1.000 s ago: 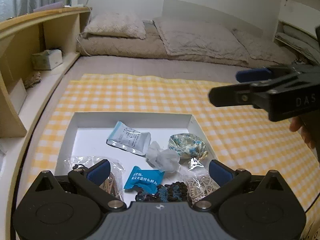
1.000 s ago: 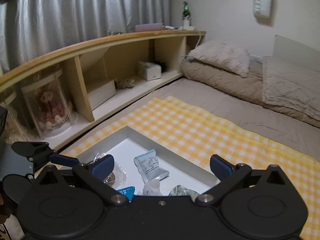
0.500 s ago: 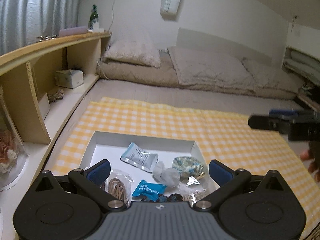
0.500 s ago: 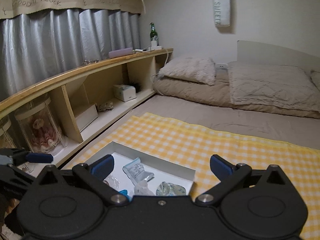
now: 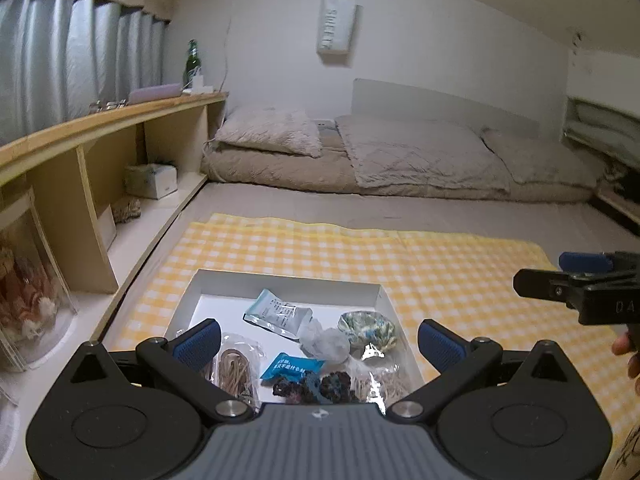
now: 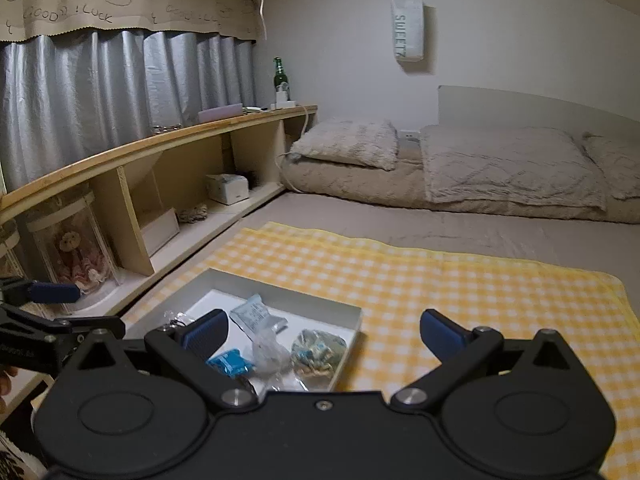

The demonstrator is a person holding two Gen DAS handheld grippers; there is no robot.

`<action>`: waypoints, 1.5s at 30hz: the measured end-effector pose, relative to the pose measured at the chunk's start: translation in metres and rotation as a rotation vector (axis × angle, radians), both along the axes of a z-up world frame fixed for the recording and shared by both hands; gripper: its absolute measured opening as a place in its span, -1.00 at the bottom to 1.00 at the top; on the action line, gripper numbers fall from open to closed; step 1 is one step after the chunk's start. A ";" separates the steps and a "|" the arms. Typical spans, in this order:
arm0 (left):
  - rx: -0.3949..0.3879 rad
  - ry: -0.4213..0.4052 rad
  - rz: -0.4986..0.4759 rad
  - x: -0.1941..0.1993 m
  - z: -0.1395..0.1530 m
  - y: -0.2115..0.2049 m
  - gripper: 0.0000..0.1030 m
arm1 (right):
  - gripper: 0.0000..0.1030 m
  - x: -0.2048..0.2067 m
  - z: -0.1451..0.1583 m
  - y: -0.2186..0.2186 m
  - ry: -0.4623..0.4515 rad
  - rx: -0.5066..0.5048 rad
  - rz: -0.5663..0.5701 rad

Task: Organize soft objects

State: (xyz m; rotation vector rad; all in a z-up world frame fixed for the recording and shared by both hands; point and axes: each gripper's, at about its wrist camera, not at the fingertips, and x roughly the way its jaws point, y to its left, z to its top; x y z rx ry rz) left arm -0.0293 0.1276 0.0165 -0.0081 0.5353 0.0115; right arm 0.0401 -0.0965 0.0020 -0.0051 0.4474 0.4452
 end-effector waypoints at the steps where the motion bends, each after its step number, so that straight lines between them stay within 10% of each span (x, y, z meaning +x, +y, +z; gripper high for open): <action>1: 0.015 -0.002 -0.003 -0.003 -0.001 -0.003 1.00 | 1.00 -0.004 -0.001 -0.001 -0.004 -0.005 -0.009; 45: 0.081 -0.021 0.021 -0.045 -0.019 -0.017 1.00 | 1.00 -0.067 -0.031 -0.012 -0.027 -0.039 -0.090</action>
